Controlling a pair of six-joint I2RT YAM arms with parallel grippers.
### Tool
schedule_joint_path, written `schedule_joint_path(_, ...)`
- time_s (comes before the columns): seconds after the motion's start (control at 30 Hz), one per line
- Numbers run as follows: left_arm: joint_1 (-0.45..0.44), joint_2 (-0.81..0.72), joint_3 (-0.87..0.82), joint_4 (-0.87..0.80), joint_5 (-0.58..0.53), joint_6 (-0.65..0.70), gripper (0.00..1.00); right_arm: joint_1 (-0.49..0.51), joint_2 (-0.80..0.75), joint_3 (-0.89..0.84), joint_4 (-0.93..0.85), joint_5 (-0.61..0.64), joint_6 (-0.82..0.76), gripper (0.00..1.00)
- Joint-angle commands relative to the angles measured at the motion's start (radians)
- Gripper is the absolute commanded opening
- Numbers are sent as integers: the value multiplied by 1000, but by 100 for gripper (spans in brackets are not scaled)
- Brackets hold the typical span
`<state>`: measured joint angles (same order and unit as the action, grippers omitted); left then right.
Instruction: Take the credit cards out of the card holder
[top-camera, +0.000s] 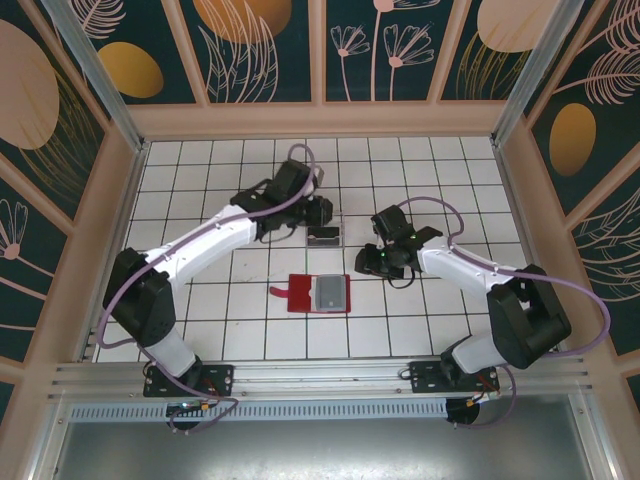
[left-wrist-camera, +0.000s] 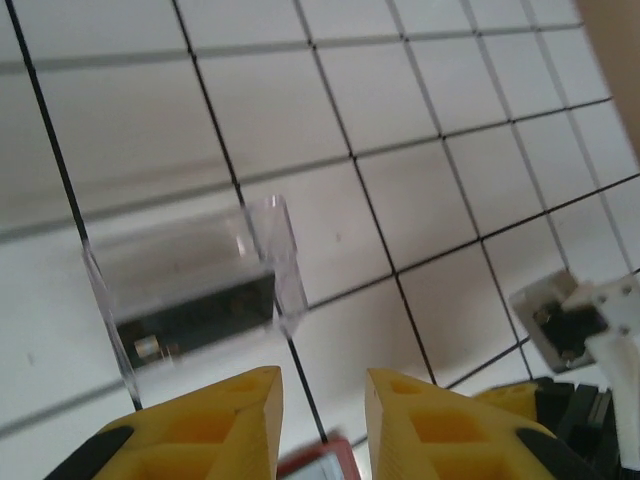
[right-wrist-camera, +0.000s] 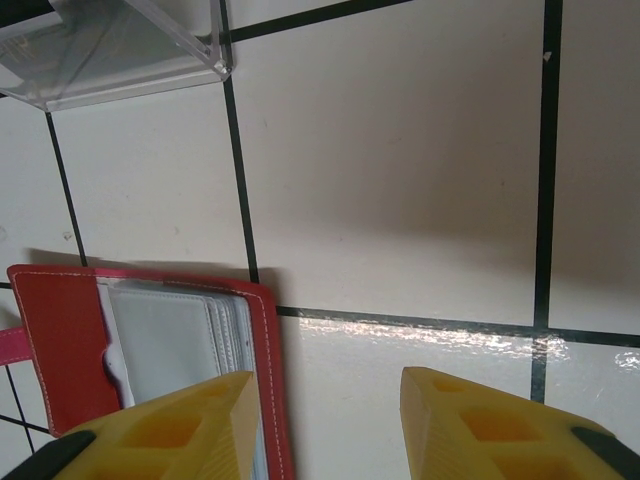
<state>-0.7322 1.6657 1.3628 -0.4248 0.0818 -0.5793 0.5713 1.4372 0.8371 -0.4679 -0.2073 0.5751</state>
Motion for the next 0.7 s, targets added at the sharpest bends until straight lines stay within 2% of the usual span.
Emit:
schedule_joint_path(0.0, -85, 20, -45, -127, -107, -152, 29, -2, 5, 11, 6, 6, -36, 42)
schedule_joint_path(0.17, -205, 82, -88, -187, -154, -256, 29, -18, -1, -31, 27, -12, -61, 42)
schedule_joint_path(0.33, -287, 133, -104, -218, -170, -337, 29, -60, 0, -64, 49, -44, -94, 42)
schedule_joint_path(0.67, -326, 213, -97, -201, -145, -396, 29, -97, 2, -75, 63, -83, -154, 42)
